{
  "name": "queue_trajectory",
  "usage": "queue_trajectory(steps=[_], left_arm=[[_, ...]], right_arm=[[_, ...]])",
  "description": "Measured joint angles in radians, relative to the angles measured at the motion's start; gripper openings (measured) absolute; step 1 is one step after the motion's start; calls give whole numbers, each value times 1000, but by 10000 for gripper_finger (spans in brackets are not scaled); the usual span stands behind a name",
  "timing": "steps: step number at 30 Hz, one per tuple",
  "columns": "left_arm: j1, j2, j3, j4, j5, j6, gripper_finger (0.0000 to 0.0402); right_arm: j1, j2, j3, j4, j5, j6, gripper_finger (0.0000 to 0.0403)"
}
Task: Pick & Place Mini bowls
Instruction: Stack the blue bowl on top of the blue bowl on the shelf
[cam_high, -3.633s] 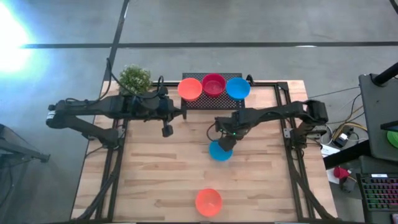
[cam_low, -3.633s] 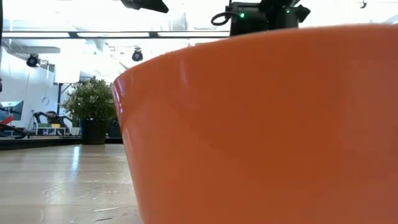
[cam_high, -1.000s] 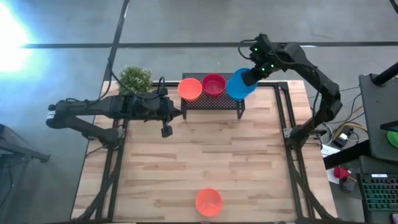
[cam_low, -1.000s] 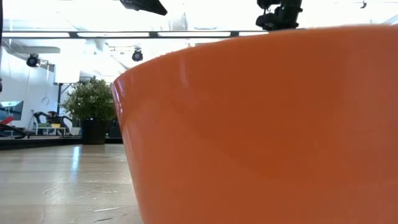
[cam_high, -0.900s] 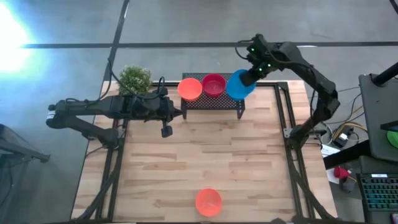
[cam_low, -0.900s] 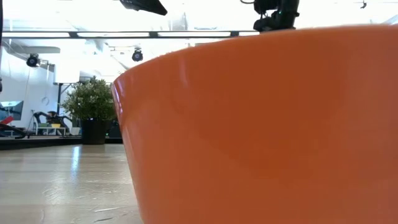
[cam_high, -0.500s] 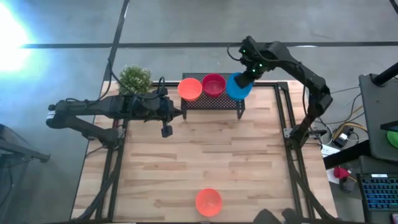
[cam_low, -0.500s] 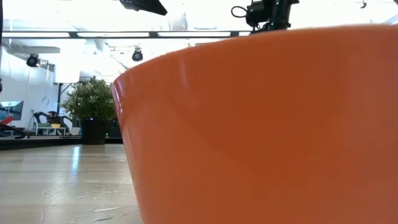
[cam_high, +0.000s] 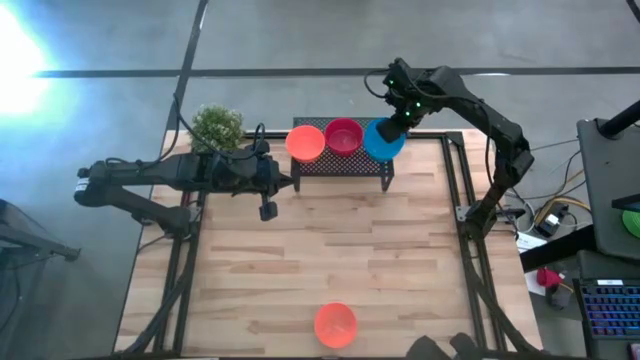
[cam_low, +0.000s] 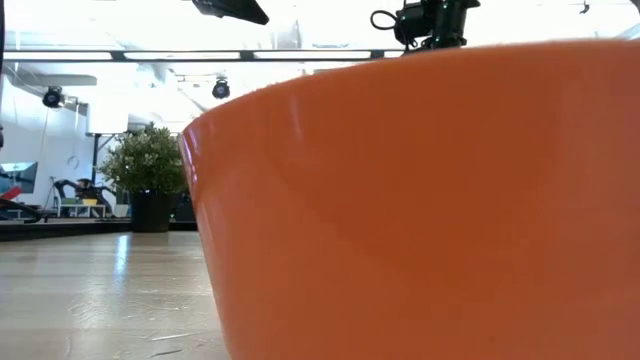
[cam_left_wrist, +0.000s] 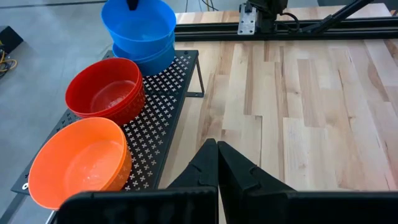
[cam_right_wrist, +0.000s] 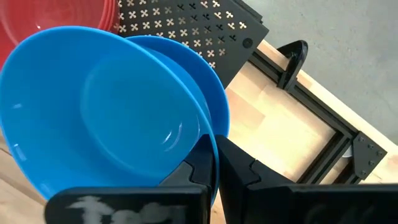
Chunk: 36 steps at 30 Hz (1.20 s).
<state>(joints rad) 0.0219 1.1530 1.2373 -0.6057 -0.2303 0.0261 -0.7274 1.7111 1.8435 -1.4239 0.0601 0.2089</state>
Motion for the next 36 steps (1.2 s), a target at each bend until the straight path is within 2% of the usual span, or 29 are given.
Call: queue_trajectory(steps=[5, 16, 22, 29, 33, 36], left_arm=[[0, 0, 0, 0, 0, 0, 0], [0, 0, 0, -1, 0, 0, 0], [0, 0, 0, -1, 0, 0, 0], [0, 0, 0, -1, 0, 0, 0], [0, 0, 0, -1, 0, 0, 0], [0, 0, 0, -1, 0, 0, 0]], right_arm=[[0, 0, 0, 1, 5, -3, 15], [0, -1, 0, 13, 22, -7, 89], [0, -2, 59, 14, 21, -7, 104], [0, -3, 178, 18, 19, 2, 94], [0, -3, 169, 18, 25, -10, 70], [0, -3, 136, 21, 68, -11, 42]])
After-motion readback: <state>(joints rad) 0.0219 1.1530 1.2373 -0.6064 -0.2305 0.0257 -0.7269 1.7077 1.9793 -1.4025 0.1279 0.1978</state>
